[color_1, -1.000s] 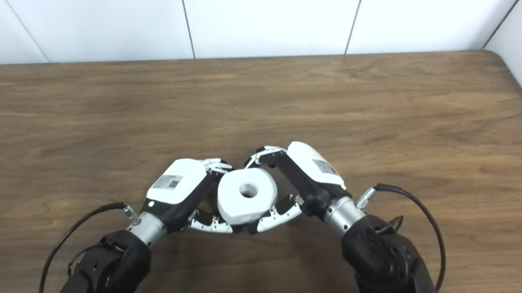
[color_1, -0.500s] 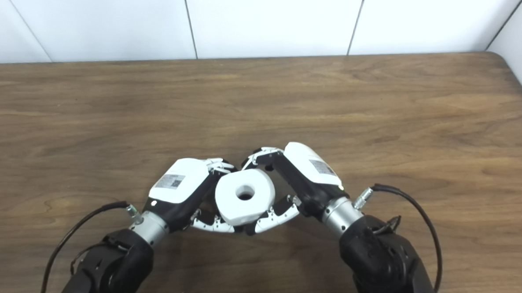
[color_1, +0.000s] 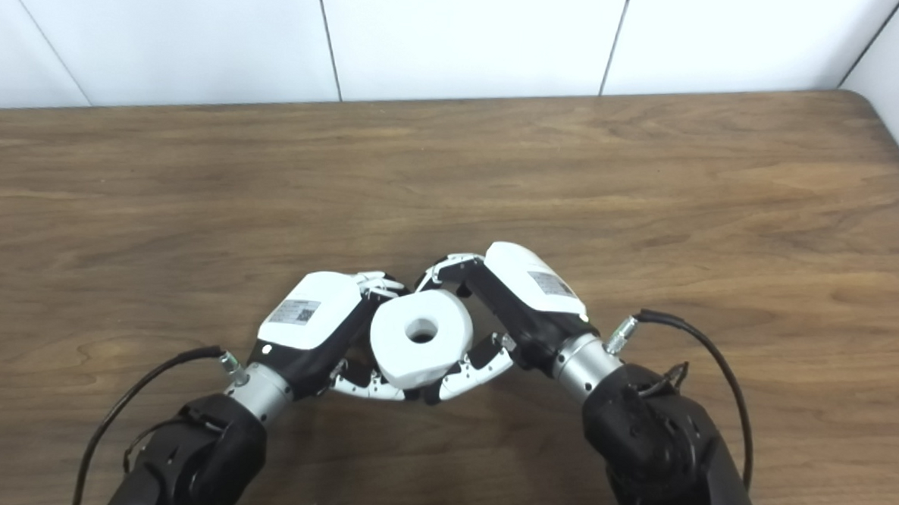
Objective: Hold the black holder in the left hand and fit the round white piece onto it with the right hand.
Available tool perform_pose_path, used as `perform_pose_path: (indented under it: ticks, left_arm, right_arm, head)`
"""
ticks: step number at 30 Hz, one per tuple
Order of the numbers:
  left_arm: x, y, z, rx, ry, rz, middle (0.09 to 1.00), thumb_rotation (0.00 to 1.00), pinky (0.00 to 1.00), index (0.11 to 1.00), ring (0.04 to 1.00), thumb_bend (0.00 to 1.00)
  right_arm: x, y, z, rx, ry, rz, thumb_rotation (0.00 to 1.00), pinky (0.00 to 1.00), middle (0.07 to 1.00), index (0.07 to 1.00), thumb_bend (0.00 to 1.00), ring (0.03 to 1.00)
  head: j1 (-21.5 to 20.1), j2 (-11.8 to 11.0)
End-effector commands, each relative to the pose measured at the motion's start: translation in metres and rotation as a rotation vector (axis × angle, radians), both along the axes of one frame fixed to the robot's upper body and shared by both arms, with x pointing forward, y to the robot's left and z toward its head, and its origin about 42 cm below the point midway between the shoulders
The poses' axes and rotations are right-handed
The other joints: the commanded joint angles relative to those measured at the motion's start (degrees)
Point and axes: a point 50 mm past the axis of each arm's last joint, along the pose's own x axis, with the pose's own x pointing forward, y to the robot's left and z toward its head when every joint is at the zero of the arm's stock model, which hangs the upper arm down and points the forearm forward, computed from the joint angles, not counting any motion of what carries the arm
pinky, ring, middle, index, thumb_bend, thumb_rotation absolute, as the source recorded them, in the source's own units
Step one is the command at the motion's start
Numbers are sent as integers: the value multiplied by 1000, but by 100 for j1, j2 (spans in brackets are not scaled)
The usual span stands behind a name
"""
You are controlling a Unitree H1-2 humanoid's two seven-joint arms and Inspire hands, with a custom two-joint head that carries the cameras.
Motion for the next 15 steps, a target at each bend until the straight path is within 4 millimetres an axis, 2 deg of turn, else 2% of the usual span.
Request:
perform_pose_path:
  ticks: [1,8,9,10,13,15]
  left_arm:
    - [-8,-4,-8,27,71,-34,796,46,830,486,873,520]
    - [-8,-4,-10,29,71,-36,799,46,830,486,874,520]
    - [-8,-4,-10,29,70,-36,798,46,829,486,873,520]
    - [-8,-4,-10,28,70,-36,798,46,830,486,874,520]
    - [-8,-4,-10,28,73,-36,799,46,831,486,875,520]
    - [-7,-4,-10,32,74,-36,799,46,827,486,873,520]
  right_arm:
    - [0,1,4,-24,-14,27,156,706,743,489,524,849]
    - [2,-1,3,-44,-13,31,163,718,758,493,522,856]
    - [2,-1,3,-47,-14,30,299,717,770,592,757,856]
    - [2,-1,3,-49,-15,27,339,721,782,641,819,860]
    - [2,-1,3,-70,-1,26,415,786,846,775,900,900]
    - [2,-1,3,-88,11,30,470,866,914,865,947,949]
  head:
    - [-5,4]
    - [-77,-35]
    - [-77,-35]
    - [-77,-35]
    - [-77,-35]
    - [-102,-51]
